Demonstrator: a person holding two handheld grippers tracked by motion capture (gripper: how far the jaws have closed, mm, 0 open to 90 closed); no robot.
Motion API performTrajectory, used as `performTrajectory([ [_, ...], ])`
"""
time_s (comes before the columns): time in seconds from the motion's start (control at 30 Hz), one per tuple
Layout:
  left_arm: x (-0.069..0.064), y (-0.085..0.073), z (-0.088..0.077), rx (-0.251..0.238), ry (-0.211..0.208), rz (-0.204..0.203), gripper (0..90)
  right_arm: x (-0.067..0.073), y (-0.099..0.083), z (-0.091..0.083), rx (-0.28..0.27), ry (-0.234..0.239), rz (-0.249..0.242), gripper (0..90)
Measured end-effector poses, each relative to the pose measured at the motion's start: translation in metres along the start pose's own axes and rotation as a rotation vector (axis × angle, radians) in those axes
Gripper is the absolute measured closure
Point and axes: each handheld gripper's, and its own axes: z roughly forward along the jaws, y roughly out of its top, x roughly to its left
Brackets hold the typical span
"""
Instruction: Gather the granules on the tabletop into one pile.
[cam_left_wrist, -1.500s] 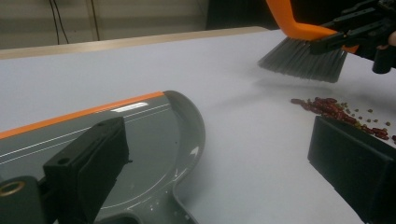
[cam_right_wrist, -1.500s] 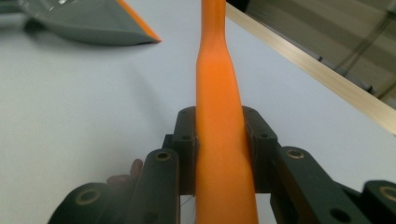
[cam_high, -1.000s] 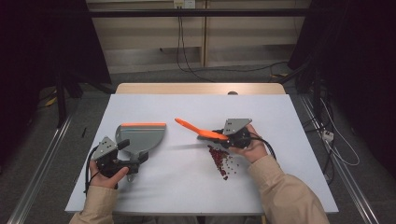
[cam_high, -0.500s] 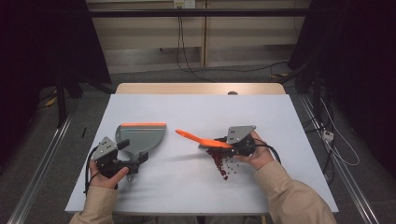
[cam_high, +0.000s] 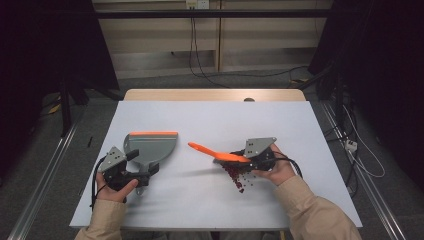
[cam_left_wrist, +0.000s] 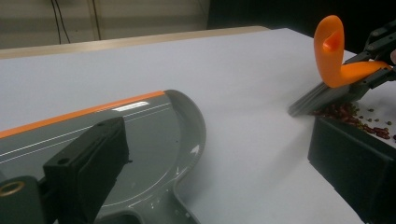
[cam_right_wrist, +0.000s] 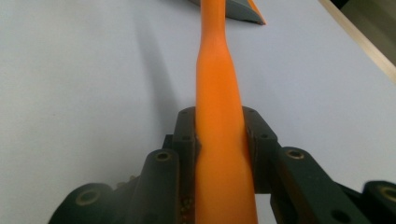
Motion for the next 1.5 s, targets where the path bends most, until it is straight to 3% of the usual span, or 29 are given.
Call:
performTrajectory([
  [0.4, 0.000, 0.000, 0.001, 0.001, -0.001, -0.002, 4.9, -0.007, 0.005, -0.011, -0.062, -0.031, 0.072, 71.0],
  [0.53, 0.001, 0.000, 0.001, -0.001, 0.001, -0.005, 4.9, -0.005, 0.011, -0.019, -0.079, -0.019, 0.106, 71.0],
  [0.73, 0.001, 0.000, 0.001, 0.005, 0.000, 0.000, 4.9, 0.008, 0.016, -0.024, -0.107, 0.062, 0.199, 71.1],
  [0.8, 0.001, 0.000, 0.001, 0.009, 0.004, 0.004, 4.9, 0.012, 0.015, -0.023, -0.125, 0.097, 0.254, 71.0],
  [1.0, 0.001, 0.000, 0.001, 0.002, 0.006, -0.005, 4.9, 0.021, 0.011, -0.021, -0.148, 0.194, 0.325, 71.0],
  [1.33, 0.001, -0.001, 0.002, 0.007, 0.006, -0.007, 4.9, 0.034, -0.005, -0.006, -0.134, 0.353, 0.397, 71.1],
  [1.5, 0.001, -0.001, 0.002, 0.011, 0.006, -0.001, 4.9, 0.026, -0.010, -0.001, -0.135, 0.349, 0.403, 71.0],
])
